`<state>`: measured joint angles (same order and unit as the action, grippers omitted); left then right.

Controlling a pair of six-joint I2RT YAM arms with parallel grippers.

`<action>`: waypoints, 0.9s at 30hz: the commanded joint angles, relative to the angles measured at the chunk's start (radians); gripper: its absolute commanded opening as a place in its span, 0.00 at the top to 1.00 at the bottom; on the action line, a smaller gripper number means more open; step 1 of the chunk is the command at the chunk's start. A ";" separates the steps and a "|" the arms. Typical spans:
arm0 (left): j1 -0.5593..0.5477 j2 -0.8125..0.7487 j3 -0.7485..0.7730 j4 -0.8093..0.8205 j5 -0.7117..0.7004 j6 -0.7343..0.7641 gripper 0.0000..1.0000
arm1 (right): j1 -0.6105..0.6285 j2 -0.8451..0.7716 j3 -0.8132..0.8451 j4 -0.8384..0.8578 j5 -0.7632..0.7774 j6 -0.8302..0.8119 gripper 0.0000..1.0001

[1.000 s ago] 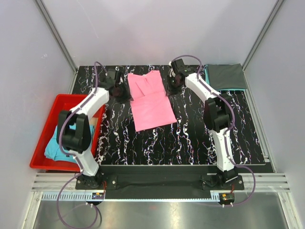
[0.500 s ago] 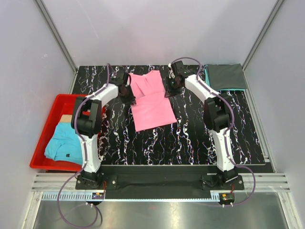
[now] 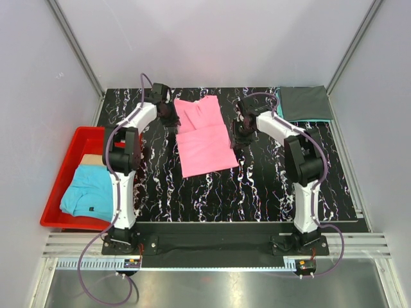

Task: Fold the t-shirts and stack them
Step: Fold the tshirt

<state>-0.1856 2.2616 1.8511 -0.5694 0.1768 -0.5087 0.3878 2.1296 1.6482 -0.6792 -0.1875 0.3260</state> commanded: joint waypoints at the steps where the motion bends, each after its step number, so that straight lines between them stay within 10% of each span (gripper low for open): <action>1: 0.009 -0.091 0.039 -0.009 0.021 0.044 0.73 | -0.004 -0.135 -0.051 -0.002 0.046 -0.001 0.59; 8: 0.005 -0.304 -0.123 -0.104 -0.017 0.068 0.62 | -0.006 -0.197 -0.159 0.035 -0.075 -0.028 0.53; 14: -0.047 -0.565 -0.545 -0.011 0.061 0.021 0.55 | -0.015 -0.172 -0.205 0.030 -0.090 -0.085 0.51; 27: -0.140 -0.637 -0.881 0.132 0.136 -0.030 0.52 | -0.018 -0.203 -0.422 0.202 -0.205 -0.088 0.62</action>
<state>-0.3309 1.6577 1.0016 -0.5224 0.3031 -0.5255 0.3717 1.9507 1.2682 -0.5560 -0.3634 0.2424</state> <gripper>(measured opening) 0.475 0.399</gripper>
